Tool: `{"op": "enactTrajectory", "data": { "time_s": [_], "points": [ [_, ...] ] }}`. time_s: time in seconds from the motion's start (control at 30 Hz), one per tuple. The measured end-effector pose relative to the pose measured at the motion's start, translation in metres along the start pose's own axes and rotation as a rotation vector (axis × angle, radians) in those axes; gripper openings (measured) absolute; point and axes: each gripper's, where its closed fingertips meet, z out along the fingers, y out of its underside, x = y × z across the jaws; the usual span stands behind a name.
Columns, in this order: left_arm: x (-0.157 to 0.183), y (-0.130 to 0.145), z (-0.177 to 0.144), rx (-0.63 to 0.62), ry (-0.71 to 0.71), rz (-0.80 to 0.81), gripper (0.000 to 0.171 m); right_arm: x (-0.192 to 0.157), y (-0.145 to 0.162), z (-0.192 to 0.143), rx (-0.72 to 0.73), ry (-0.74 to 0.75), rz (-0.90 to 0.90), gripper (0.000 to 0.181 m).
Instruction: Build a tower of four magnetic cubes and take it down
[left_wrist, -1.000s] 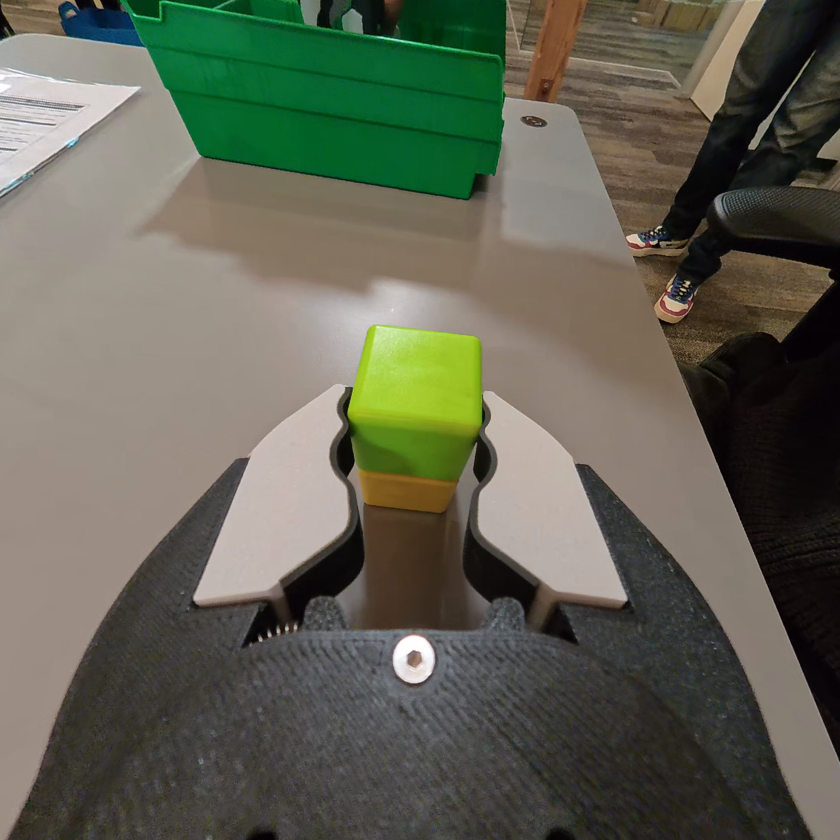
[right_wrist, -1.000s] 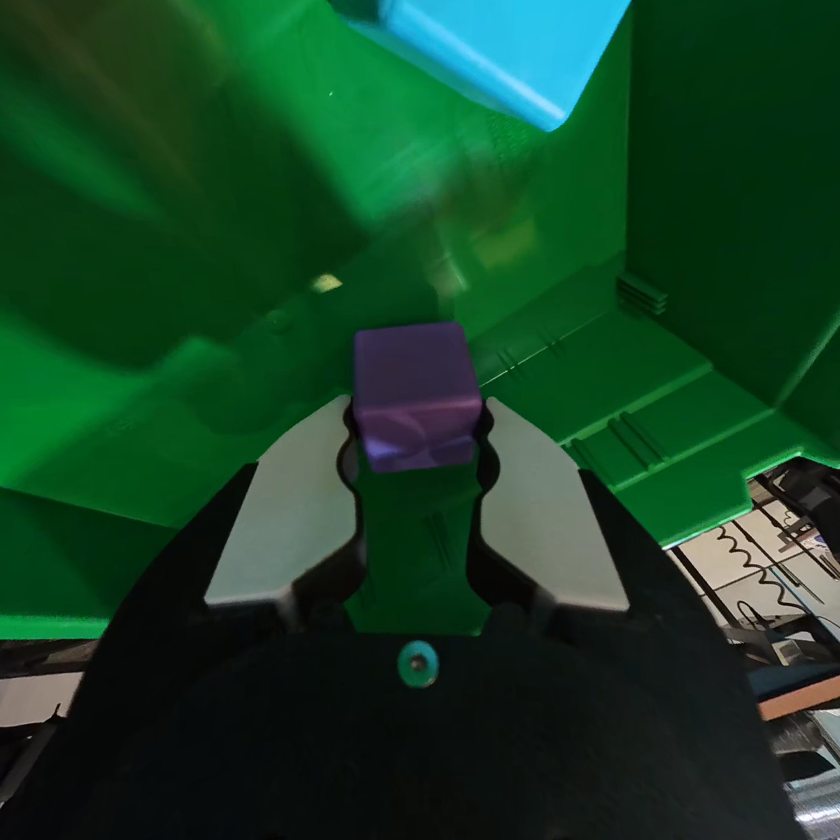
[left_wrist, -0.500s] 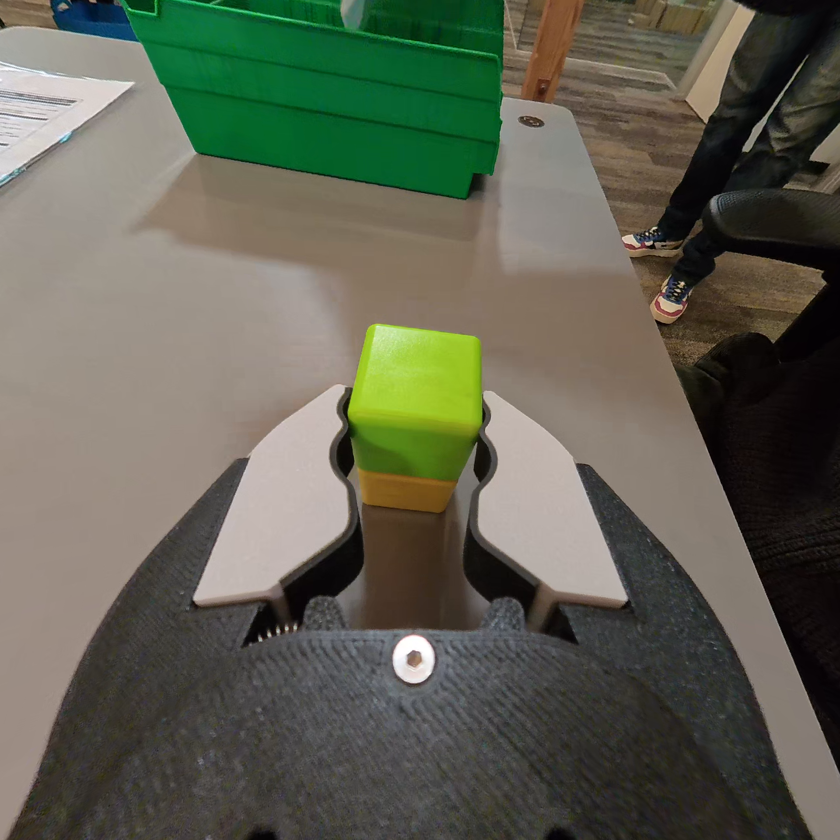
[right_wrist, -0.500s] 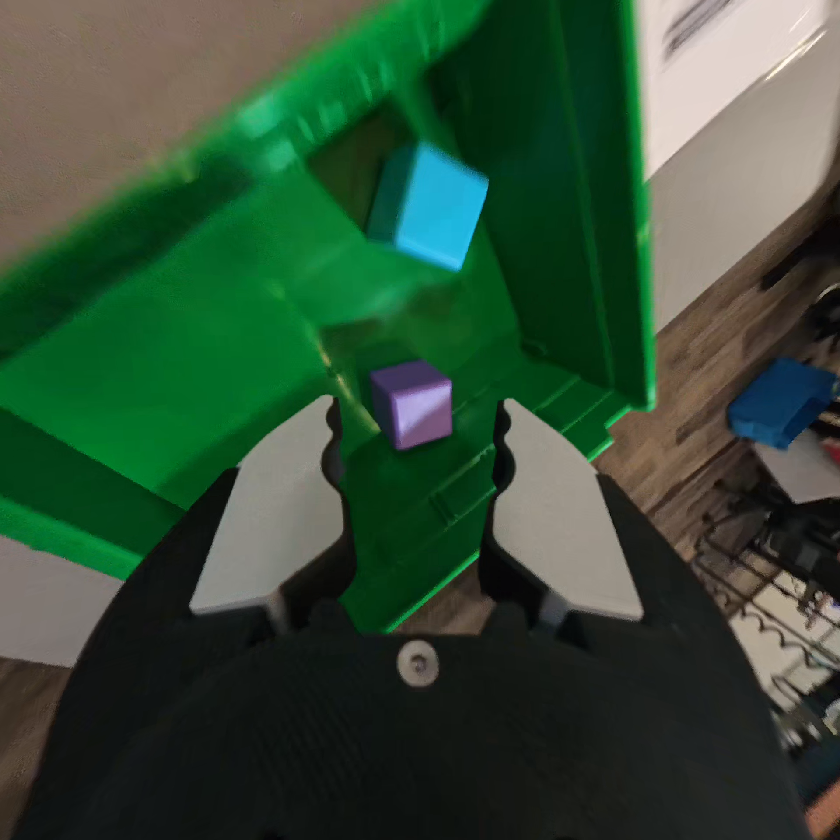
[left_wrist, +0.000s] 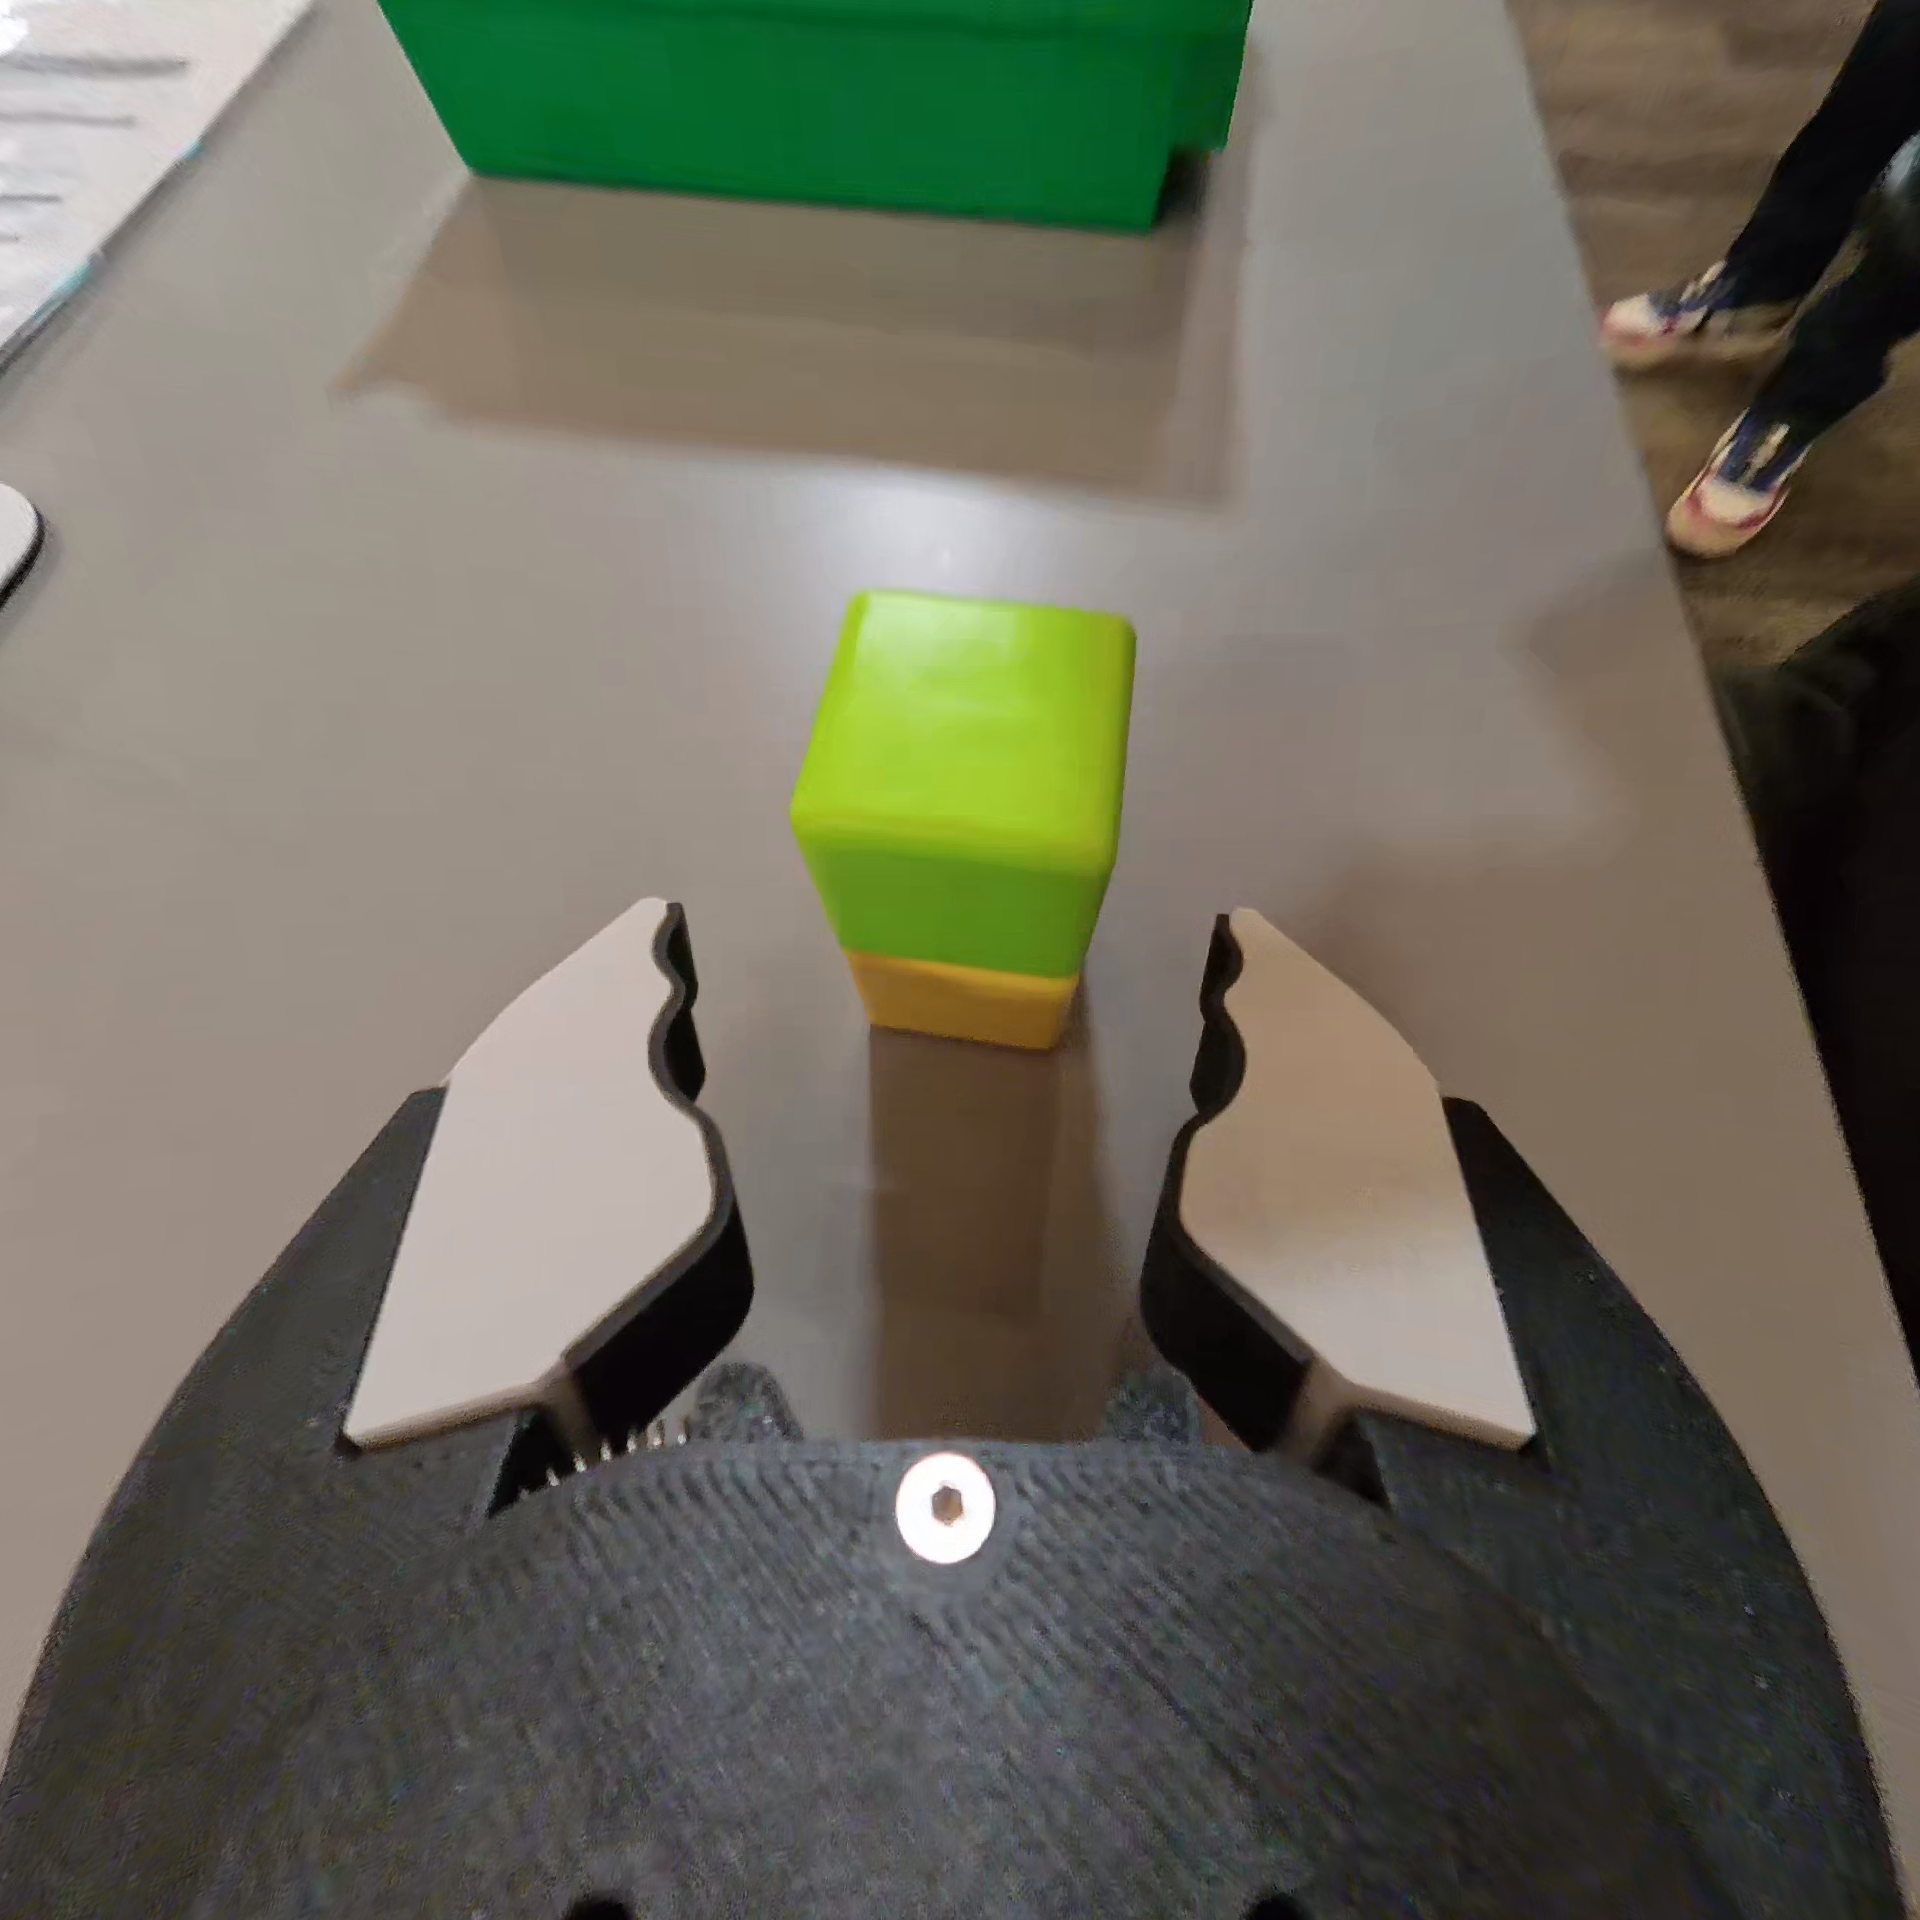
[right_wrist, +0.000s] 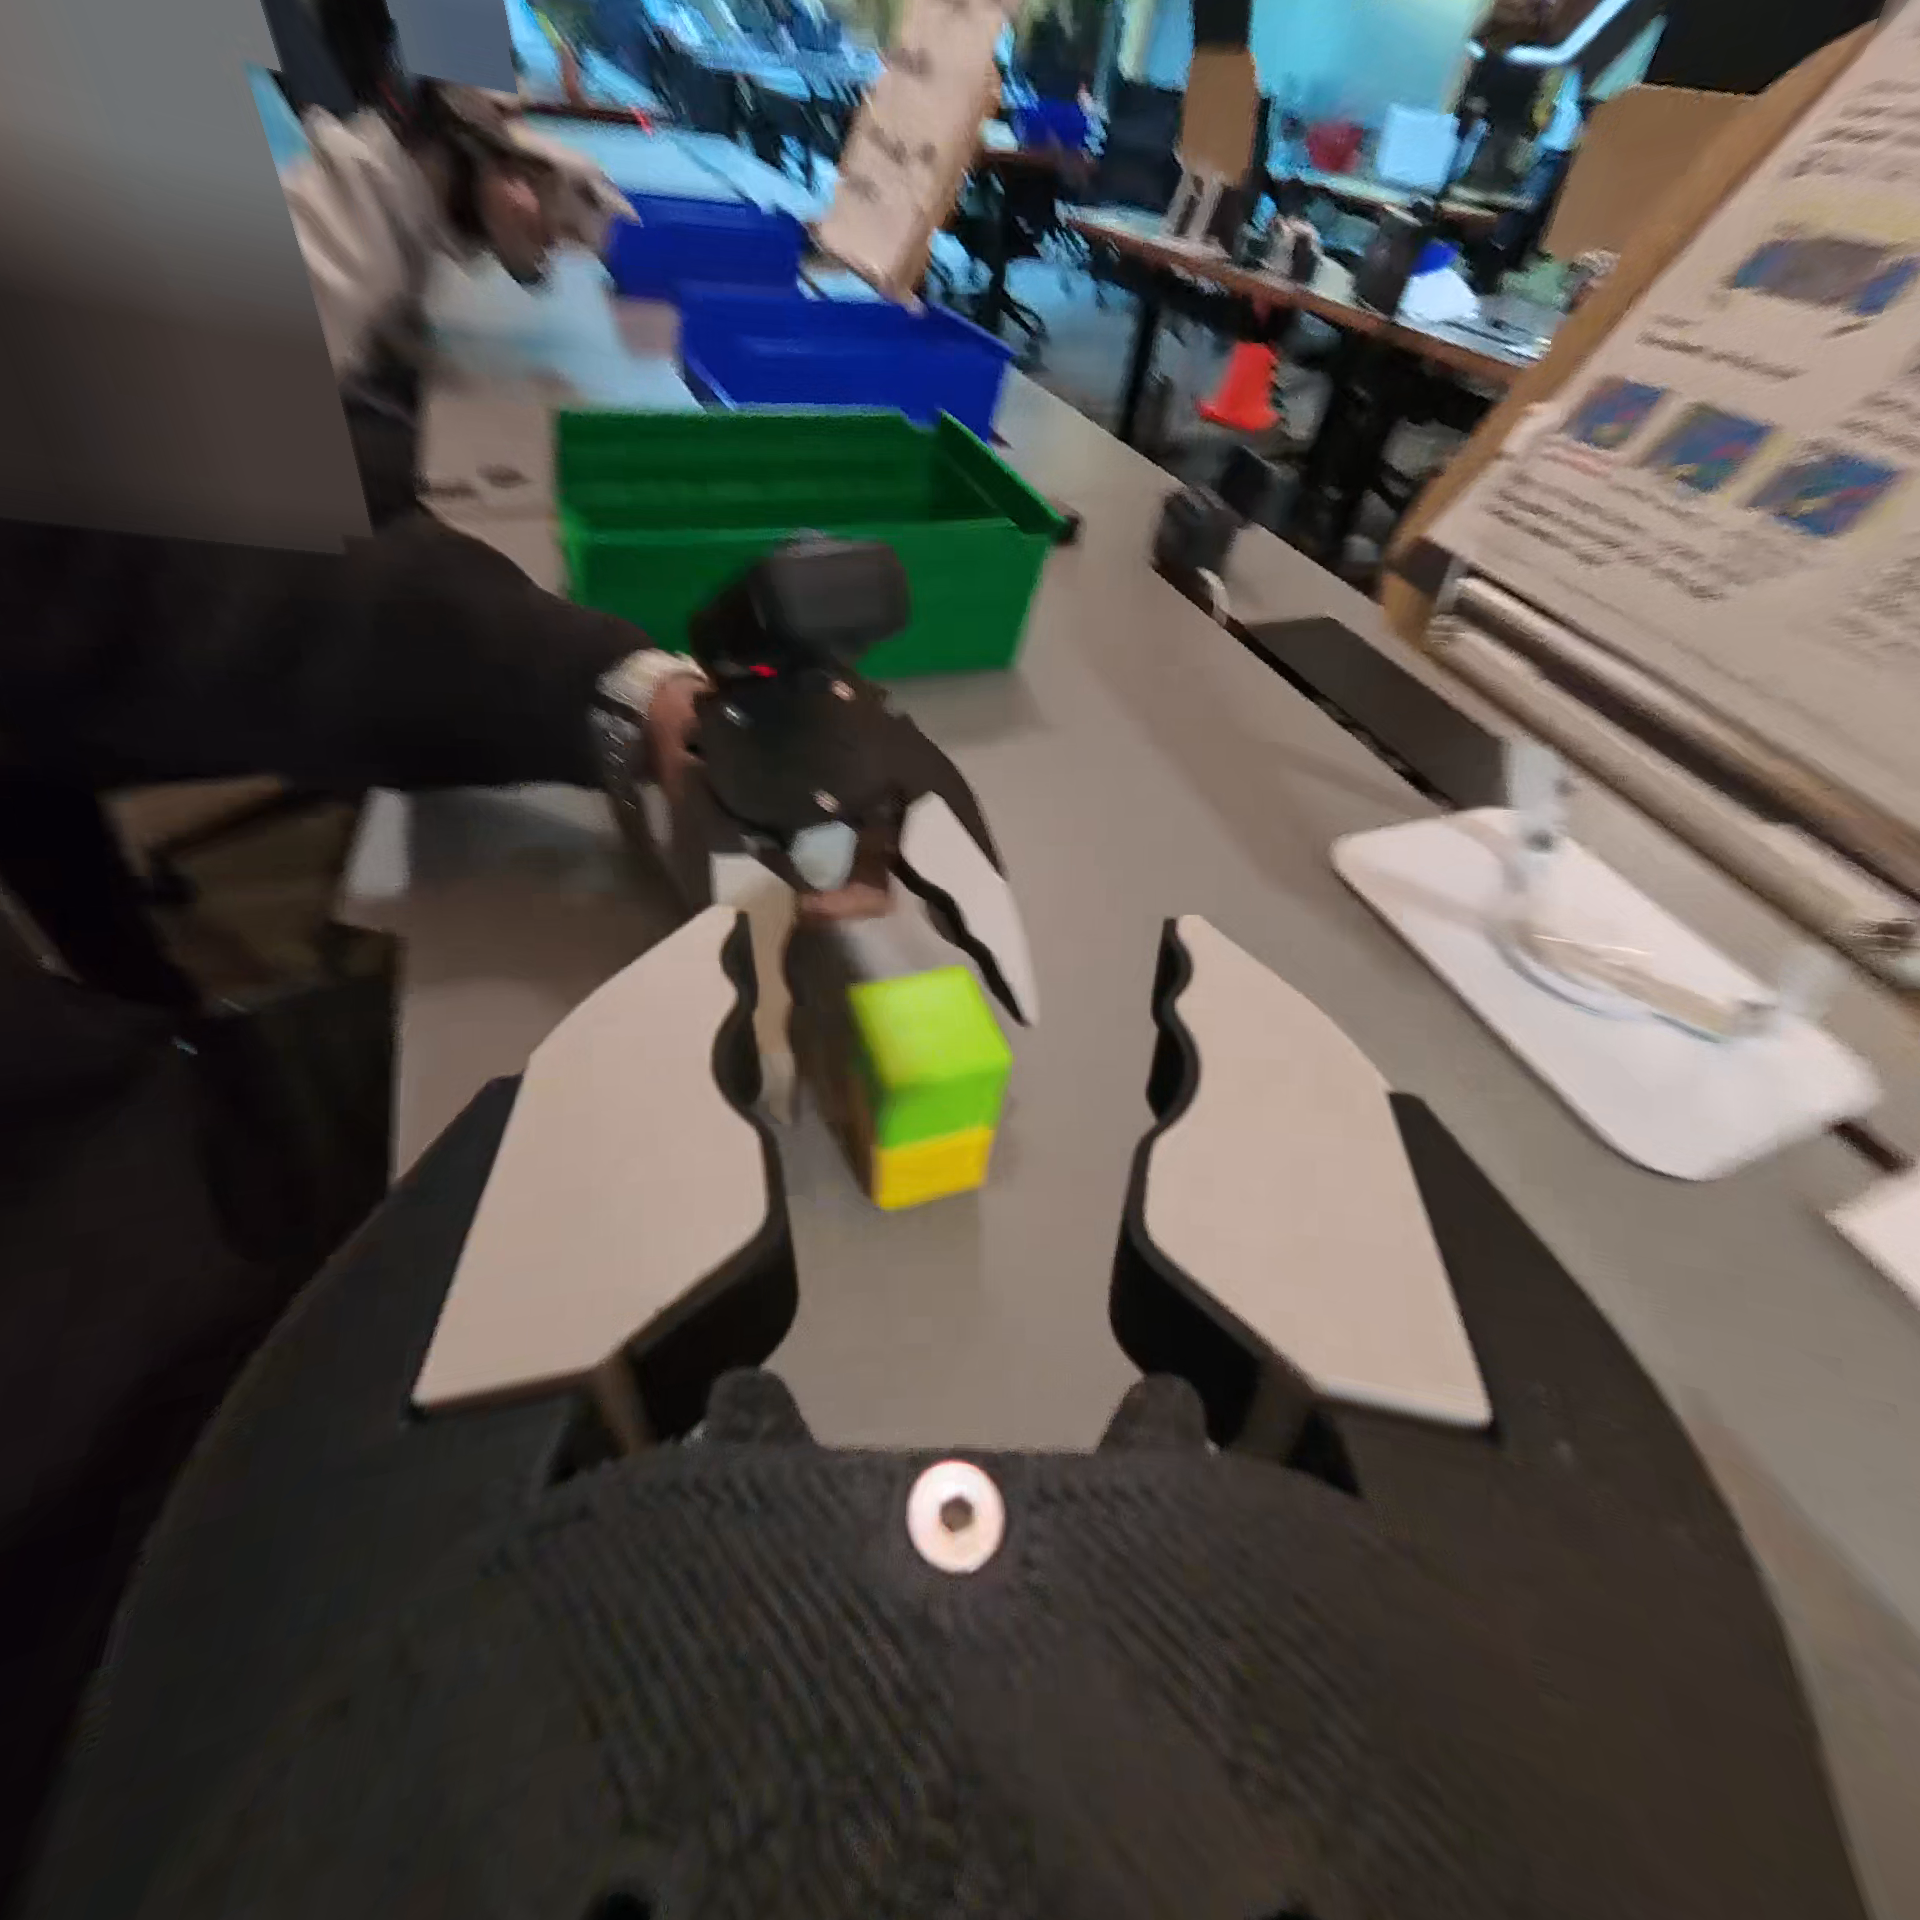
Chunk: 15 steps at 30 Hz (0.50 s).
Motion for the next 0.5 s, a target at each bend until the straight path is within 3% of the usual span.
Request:
{"op": "enactTrajectory", "data": {
  "time_s": [0.1, 0.23, 0.5],
  "points": [
    [0.003, 0.01, 0.006, -0.054, -0.009, 0.03, 0.091, -0.016, 0.022, 0.026, 0.055, -0.078, 0.097, 0.076],
    [0.003, 0.017, 0.013, -0.115, -0.016, 0.034, 0.088, -0.01, 0.066, 0.046, -0.018, -0.074, 0.148, 0.075],
    [0.0, 0.02, 0.018, -0.148, 0.009, -0.018, 0.075, -0.007, 0.087, 0.061, -0.024, -0.077, 0.147, 0.072]
  ]
}}
